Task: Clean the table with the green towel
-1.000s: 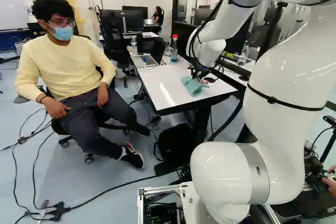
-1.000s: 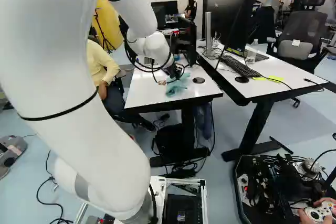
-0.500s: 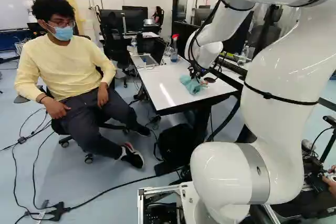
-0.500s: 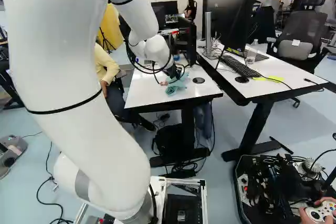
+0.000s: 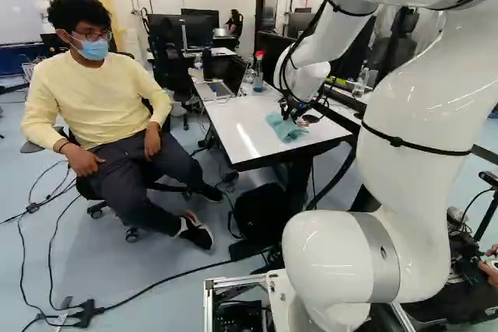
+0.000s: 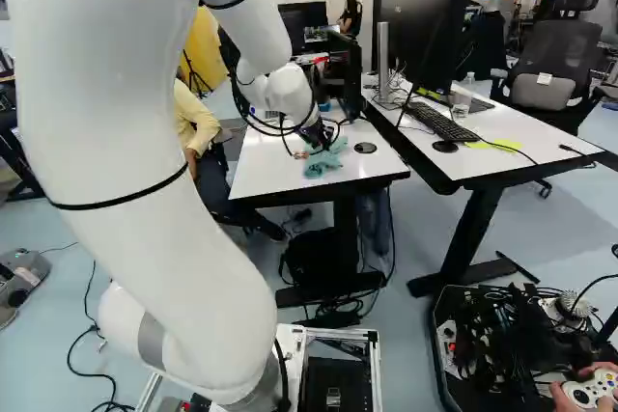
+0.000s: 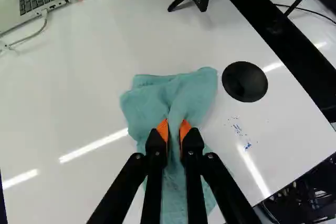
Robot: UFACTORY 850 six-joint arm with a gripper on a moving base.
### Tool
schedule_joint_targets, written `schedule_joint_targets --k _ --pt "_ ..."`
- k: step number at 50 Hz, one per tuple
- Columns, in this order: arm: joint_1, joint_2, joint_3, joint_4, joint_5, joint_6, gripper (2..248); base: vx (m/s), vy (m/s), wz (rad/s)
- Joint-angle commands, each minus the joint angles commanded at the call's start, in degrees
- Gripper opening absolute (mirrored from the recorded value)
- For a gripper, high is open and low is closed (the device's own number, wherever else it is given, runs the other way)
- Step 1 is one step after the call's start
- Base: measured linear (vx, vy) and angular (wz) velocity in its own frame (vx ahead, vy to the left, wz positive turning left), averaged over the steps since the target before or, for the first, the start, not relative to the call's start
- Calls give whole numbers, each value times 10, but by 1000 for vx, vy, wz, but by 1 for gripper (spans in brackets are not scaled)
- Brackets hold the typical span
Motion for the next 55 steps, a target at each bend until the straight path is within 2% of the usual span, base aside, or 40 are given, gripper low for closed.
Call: schedule_joint_targets --k 15,34,55 --pt "0 0 0 0 -28 0 45 0 0 0" --pt "-1 -1 -1 0 -32 0 45 0 0 0" --pt "-33 -33 -38 0 -32 0 45 0 0 0"
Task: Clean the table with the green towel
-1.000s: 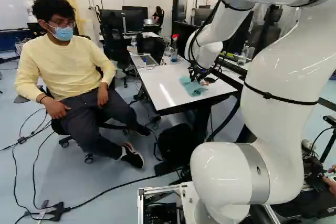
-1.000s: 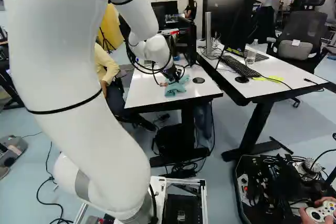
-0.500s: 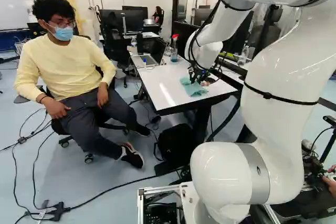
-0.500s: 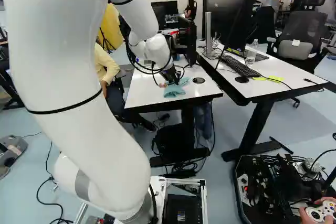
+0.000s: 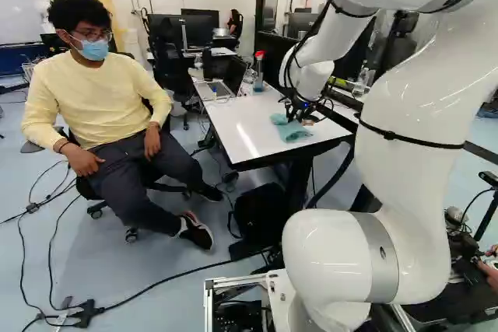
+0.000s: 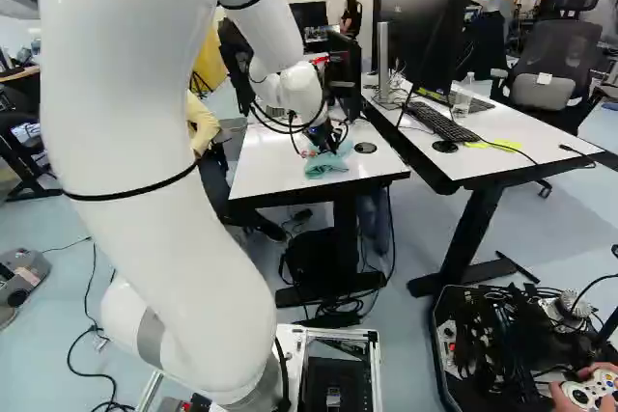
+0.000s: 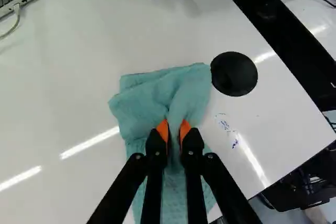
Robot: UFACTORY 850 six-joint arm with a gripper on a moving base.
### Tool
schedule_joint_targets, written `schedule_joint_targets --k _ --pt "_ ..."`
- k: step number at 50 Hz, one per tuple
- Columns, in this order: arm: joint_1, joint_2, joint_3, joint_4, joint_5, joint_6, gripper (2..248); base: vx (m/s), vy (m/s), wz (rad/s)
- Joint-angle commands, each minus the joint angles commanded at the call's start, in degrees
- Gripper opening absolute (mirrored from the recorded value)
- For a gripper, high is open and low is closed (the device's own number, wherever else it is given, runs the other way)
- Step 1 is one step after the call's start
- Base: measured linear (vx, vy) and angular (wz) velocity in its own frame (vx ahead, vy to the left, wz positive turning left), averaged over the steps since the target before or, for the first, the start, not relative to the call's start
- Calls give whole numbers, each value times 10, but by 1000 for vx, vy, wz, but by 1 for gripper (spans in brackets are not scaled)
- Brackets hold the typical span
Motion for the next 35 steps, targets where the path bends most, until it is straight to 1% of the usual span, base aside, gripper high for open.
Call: schedule_joint_targets --k 10,35 --pt "-19 -7 -9 0 0 0 45 0 0 0" --pt "-69 -6 -7 0 0 0 45 0 0 0"
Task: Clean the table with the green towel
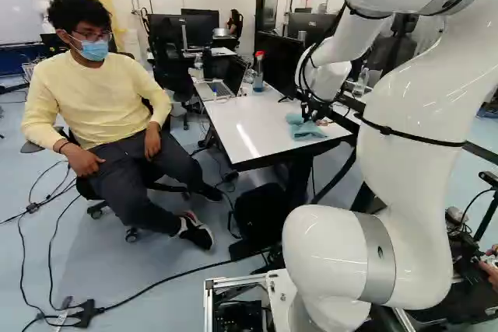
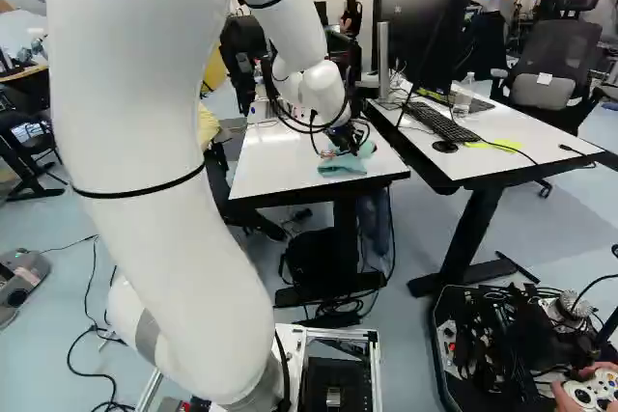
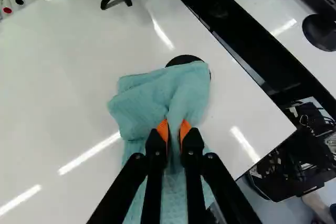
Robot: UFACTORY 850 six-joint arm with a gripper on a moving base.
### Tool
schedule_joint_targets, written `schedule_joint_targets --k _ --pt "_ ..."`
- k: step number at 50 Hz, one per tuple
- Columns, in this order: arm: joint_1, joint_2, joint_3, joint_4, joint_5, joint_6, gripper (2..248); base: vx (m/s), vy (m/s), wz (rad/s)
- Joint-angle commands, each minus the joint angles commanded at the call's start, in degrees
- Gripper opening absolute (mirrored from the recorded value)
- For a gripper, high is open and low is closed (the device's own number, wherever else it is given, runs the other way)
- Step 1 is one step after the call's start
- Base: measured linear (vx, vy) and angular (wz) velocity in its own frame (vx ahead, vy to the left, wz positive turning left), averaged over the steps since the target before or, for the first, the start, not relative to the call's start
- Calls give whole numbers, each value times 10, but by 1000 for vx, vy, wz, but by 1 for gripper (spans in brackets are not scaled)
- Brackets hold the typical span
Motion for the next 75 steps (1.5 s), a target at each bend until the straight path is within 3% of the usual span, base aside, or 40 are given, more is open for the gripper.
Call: schedule_joint_targets --k 14,24,75 --pt "-24 19 22 0 0 0 45 0 0 0" --pt "-25 43 49 0 0 0 45 0 0 0" --pt "80 15 17 0 0 0 45 0 0 0"
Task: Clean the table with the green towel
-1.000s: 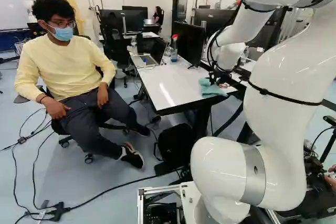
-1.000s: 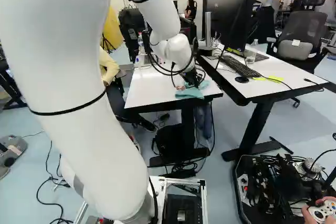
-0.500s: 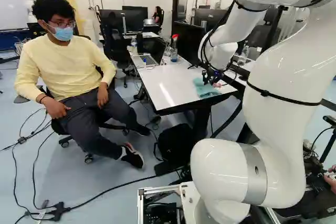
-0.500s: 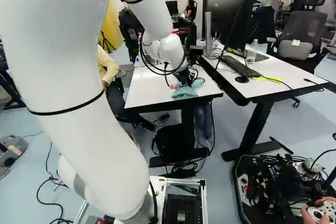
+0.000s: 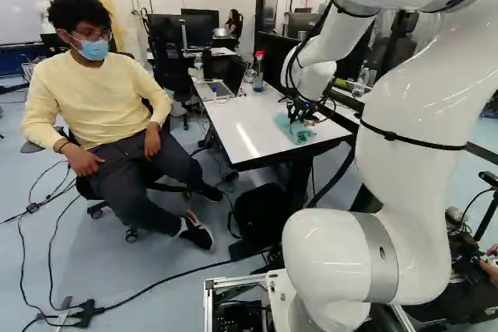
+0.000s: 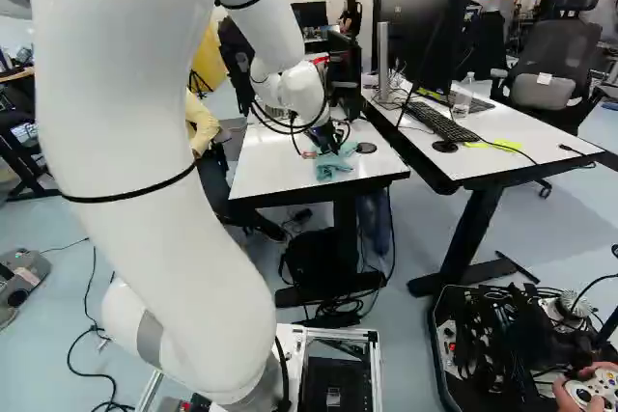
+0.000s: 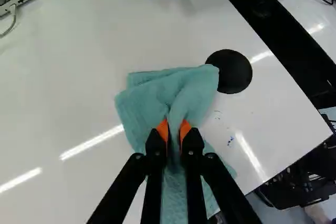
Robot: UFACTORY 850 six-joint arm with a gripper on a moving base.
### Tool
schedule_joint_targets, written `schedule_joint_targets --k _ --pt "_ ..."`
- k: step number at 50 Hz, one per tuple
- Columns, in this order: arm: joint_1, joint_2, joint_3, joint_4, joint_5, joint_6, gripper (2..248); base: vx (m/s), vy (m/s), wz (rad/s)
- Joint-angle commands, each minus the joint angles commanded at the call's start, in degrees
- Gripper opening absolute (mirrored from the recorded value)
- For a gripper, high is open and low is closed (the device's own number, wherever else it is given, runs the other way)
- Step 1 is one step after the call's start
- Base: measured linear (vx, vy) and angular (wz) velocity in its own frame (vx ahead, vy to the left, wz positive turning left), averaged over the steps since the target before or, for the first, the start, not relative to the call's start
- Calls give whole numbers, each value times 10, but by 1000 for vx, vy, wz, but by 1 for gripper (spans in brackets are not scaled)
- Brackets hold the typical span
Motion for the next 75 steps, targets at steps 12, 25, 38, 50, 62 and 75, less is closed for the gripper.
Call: schedule_joint_targets --k 12,25,38,50,62,75 --pt "24 -7 -8 0 0 0 45 0 0 0" --pt "31 -8 -9 0 0 0 45 0 0 0" --pt "32 -8 -9 0 0 0 45 0 0 0" --pt "32 -8 -9 0 0 0 45 0 0 0" --pt "32 -8 -9 0 0 0 45 0 0 0" --pt "32 -3 -8 0 0 0 45 0 0 0"
